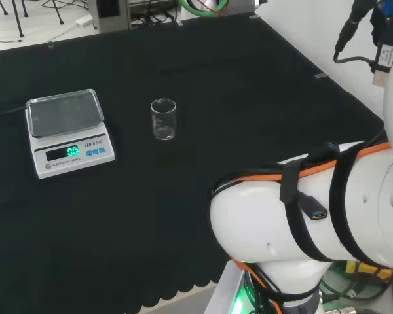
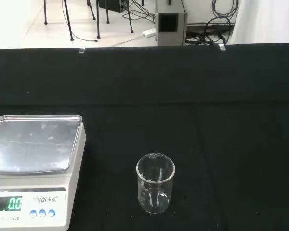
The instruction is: Pick up the beaker.
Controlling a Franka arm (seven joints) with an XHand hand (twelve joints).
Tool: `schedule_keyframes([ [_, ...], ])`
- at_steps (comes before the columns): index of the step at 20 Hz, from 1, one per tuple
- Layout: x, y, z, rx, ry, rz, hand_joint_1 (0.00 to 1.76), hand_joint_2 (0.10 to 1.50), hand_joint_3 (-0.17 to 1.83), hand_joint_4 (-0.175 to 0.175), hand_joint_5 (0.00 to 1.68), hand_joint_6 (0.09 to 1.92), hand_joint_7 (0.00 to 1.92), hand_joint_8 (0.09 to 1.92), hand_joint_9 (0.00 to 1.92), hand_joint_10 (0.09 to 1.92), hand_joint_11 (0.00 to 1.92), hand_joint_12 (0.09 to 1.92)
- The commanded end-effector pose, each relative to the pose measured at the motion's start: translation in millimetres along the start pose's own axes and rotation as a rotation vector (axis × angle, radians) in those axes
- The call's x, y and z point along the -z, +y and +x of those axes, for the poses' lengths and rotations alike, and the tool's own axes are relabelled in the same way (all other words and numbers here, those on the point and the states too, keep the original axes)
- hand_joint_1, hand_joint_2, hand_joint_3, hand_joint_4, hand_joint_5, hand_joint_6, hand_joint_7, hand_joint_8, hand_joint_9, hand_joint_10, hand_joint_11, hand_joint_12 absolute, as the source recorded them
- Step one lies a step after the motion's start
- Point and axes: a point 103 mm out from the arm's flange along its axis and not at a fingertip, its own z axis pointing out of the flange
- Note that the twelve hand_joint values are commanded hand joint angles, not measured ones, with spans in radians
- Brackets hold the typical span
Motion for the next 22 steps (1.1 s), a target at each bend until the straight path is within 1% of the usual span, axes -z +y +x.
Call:
schedule_keyframes([
  [1, -4, 4, -3, 0.001, 0.005, 0.000, 0.63, 0.58, 0.46, -0.023, 0.19, 0.32, 0.38, 0.73, 0.48, 0.77, 0.11, 1.41],
  [3, -8, 11, -12, -0.001, 0.046, 0.017, 0.63, 0.62, 0.39, -0.023, 0.22, 0.23, 0.37, 0.74, 0.47, 0.78, 0.08, 1.47],
  [5, -12, 15, -23, -0.012, 0.071, 0.026, 0.63, 0.64, 0.35, -0.022, 0.24, 0.18, 0.37, 0.74, 0.47, 0.78, 0.07, 1.48],
  [9, -28, 29, -51, -0.039, 0.072, 0.039, 0.63, 0.65, 0.32, -0.022, 0.24, 0.14, 0.37, 0.74, 0.46, 0.78, 0.07, 1.48],
  [11, -39, 36, -71, -0.054, 0.081, 0.039, 0.63, 0.65, 0.32, -0.021, 0.24, 0.14, 0.37, 0.74, 0.46, 0.78, 0.07, 1.48],
  [12, -44, 43, -68, -0.075, 0.093, 0.047, 0.63, 0.65, 0.32, -0.021, 0.24, 0.13, 0.36, 0.73, 0.46, 0.78, 0.07, 1.48],
  [14, -61, 55, -74, -0.089, 0.102, 0.066, 0.63, 0.65, 0.32, -0.019, 0.23, 0.13, 0.35, 0.73, 0.45, 0.78, 0.07, 1.48],
  [15, -69, 63, -78, -0.108, 0.116, 0.077, 0.63, 0.65, 0.31, -0.019, 0.22, 0.12, 0.34, 0.73, 0.45, 0.78, 0.07, 1.48],
  [16, -78, 70, -80, -0.114, 0.116, 0.083, 0.63, 0.65, 0.31, -0.017, 0.21, 0.12, 0.33, 0.73, 0.44, 0.78, 0.07, 1.48],
  [17, -88, 75, -89, -0.115, 0.118, 0.085, 0.63, 0.65, 0.31, -0.015, 0.21, 0.11, 0.32, 0.73, 0.43, 0.79, 0.06, 1.49],
  [18, -105, 81, -96, -0.113, 0.106, 0.087, 0.63, 0.65, 0.30, -0.012, 0.20, 0.09, 0.31, 0.73, 0.42, 0.79, 0.05, 1.49],
  [20, -130, 89, -88, -0.109, 0.064, 0.079, 0.63, 0.65, 0.30, -0.003, 0.17, 0.09, 0.28, 0.73, 0.40, 0.80, 0.04, 1.49],
  [22, -150, 93, -83, -0.103, 0.043, 0.063, 0.64, 0.65, 0.28, 0.010, 0.13, 0.09, 0.24, 0.74, 0.39, 0.81, 0.03, 1.50],
])
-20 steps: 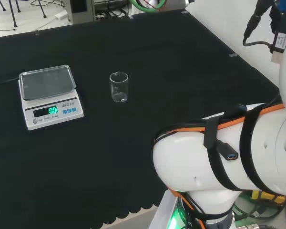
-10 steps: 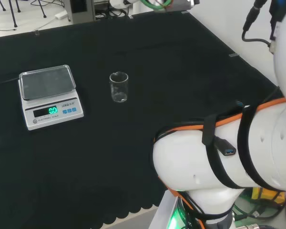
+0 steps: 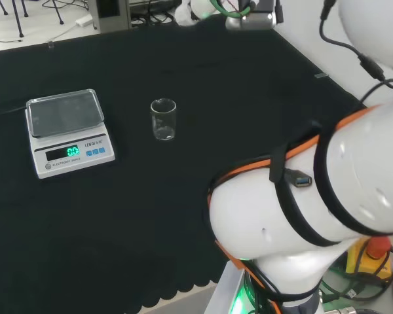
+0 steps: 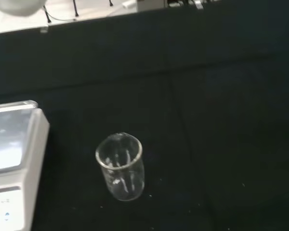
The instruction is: Pick up the beaker.
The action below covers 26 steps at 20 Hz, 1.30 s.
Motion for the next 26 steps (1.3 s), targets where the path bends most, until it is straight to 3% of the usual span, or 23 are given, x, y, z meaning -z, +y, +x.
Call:
schedule_keyframes([
  [1, -80, 43, -17, -0.013, -0.053, -0.042, 0.64, 0.64, 0.28, 0.014, 0.12, 0.09, 0.23, 0.74, 0.38, 0.81, 0.02, 1.50],
  [3, -96, 45, -26, -0.003, -0.051, -0.070, 0.65, 0.64, 0.28, 0.021, 0.10, 0.09, 0.21, 0.74, 0.37, 0.81, 0.01, 1.50],
  [7, -138, 48, 8, 0.013, -0.004, -0.115, 0.65, 0.64, 0.27, 0.027, 0.09, 0.09, 0.21, 0.75, 0.39, 0.82, 0.00, 1.50],
  [17, -214, 81, 53, 0.111, -0.080, 0.012, 0.66, 0.63, 0.26, 0.036, 0.09, 0.09, 0.19, 0.74, 0.37, 0.82, 0.00, 1.47],
  [26, -247, 136, 53, 0.136, -0.128, 0.132, 0.64, 0.63, 0.25, 0.048, 0.06, 0.09, 0.18, 0.74, 0.35, 0.82, 0.00, 1.46],
])
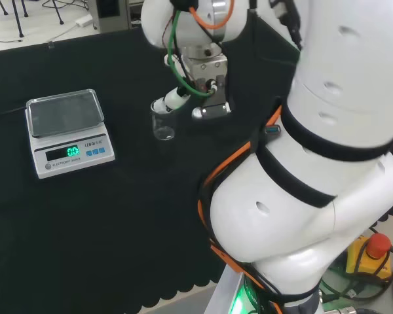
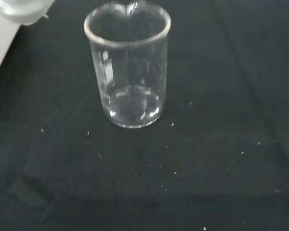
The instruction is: Pick up the beaker.
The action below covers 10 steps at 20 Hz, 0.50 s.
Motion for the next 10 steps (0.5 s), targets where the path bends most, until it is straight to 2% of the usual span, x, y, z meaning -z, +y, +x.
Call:
schedule_keyframes([
  [1, -27, 60, 18, 0.063, -0.040, 0.083, 0.64, 0.62, 0.25, 0.049, 0.06, 0.09, 0.18, 0.74, 0.34, 0.82, 0.00, 1.46],
  [5, -37, 83, 17, 0.074, -0.083, 0.115, 0.63, 0.62, 0.24, 0.053, 0.05, 0.09, 0.17, 0.74, 0.33, 0.82, 0.00, 1.47],
  [10, -46, 100, -2, 0.065, -0.102, 0.152, 0.62, 0.62, 0.23, 0.055, 0.04, 0.09, 0.17, 0.74, 0.31, 0.82, 0.00, 1.47],
])
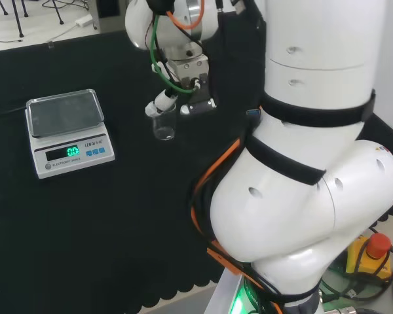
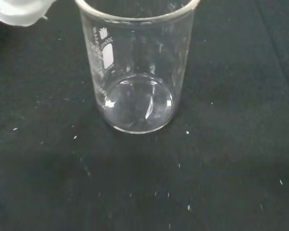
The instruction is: Pick up the beaker.
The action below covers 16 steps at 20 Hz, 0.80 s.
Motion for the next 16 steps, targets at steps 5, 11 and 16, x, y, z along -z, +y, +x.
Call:
schedule_keyframes([
  [5, -29, 29, -30, 0.013, -0.010, 0.119, 0.61, 0.61, 0.22, 0.058, 0.04, 0.09, 0.16, 0.74, 0.30, 0.83, 0.00, 1.46],
  [11, -48, 28, -25, 0.021, -0.028, 0.152, 0.59, 0.61, 0.20, 0.069, 0.05, 0.09, 0.16, 0.74, 0.28, 0.84, 0.00, 1.44],
  [16, -51, 25, -13, 0.026, -0.015, 0.045, 0.83, 0.63, 0.29, 0.096, 0.24, 0.09, 0.39, 0.77, 0.48, 0.78, 0.13, 1.48],
])
